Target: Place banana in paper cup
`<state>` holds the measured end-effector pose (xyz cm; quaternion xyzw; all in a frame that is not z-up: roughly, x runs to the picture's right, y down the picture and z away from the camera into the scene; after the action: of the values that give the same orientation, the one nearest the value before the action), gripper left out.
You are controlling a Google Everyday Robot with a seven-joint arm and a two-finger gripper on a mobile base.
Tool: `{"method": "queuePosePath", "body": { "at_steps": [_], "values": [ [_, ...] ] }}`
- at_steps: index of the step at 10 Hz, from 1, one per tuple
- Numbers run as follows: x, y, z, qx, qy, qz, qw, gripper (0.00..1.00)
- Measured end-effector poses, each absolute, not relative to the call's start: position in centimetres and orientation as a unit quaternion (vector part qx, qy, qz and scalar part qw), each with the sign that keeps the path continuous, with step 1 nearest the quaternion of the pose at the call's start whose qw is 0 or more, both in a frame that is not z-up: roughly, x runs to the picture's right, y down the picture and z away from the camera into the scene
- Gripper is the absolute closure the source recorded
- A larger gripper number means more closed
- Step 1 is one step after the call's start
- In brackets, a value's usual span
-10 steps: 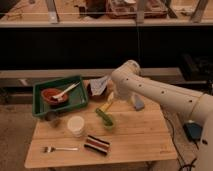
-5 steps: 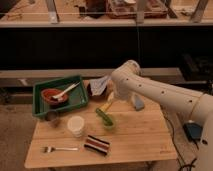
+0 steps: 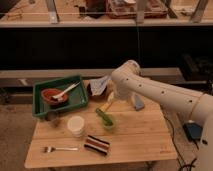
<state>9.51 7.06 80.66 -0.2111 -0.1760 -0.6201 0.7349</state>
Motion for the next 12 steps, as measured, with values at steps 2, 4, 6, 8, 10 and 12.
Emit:
{"method": "queuePosePath", "body": {
  "at_steps": [2, 4, 6, 8, 10, 12],
  "values": [
    [9.5, 7.1, 80.7, -0.211, -0.176, -0.62, 0.735, 0.2],
    [9.5, 7.1, 80.7, -0.211, -0.176, -0.62, 0.735, 0.2],
    [9.5, 7.1, 80.7, -0.211, -0.176, -0.62, 0.735, 0.2],
    [9.5, 6.9, 80.8, -0.212, -0.174, -0.615, 0.739, 0.2],
    [8.1, 5.9, 82.3, -0.221, -0.16, -0.582, 0.766, 0.2],
    [5.5, 5.0, 84.5, -0.224, -0.149, -0.57, 0.776, 0.2]
  ]
}}
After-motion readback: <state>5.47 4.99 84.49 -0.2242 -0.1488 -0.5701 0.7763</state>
